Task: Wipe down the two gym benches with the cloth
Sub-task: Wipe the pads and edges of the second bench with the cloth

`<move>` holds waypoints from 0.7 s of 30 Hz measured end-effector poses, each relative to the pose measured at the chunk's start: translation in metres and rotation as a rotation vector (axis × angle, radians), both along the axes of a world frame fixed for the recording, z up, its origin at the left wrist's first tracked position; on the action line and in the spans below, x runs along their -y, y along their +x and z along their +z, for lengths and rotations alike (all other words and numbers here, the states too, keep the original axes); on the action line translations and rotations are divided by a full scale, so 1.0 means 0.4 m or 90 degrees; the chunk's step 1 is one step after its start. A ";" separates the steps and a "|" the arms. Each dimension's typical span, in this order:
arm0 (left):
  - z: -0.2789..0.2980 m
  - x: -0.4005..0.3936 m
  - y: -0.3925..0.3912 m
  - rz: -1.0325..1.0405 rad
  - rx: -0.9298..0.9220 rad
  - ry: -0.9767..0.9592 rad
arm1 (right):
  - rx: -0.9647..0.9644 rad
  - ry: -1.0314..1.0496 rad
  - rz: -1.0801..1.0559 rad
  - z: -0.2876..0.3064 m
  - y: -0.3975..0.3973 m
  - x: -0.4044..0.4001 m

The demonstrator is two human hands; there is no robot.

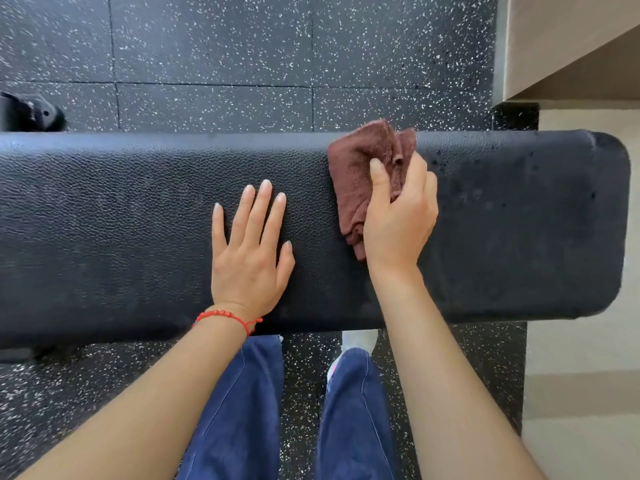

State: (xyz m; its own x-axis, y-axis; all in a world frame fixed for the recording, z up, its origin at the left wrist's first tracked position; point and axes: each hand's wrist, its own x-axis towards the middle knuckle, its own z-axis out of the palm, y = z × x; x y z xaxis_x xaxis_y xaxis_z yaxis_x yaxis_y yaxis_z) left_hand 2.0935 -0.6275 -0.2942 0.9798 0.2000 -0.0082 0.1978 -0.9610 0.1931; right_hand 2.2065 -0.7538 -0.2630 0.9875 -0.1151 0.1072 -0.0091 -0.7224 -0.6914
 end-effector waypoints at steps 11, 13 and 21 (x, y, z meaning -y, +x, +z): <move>0.025 0.053 0.027 0.075 0.040 -0.054 | -0.083 -0.012 -0.007 0.002 -0.229 0.166; 0.033 0.102 0.050 0.062 0.051 -0.051 | -0.098 -0.016 -0.008 0.006 -0.276 0.199; -0.008 0.204 0.060 0.020 0.016 -0.014 | -0.055 0.029 -0.029 0.002 -0.143 0.188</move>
State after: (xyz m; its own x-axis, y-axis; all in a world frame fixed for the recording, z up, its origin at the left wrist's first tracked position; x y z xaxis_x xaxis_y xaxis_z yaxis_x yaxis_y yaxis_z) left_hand 2.1173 -0.7092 -0.2975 0.9729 0.2309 0.0116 0.2228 -0.9498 0.2198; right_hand 2.1492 -0.8290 -0.2620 0.9864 -0.1635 0.0155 -0.1027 -0.6879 -0.7185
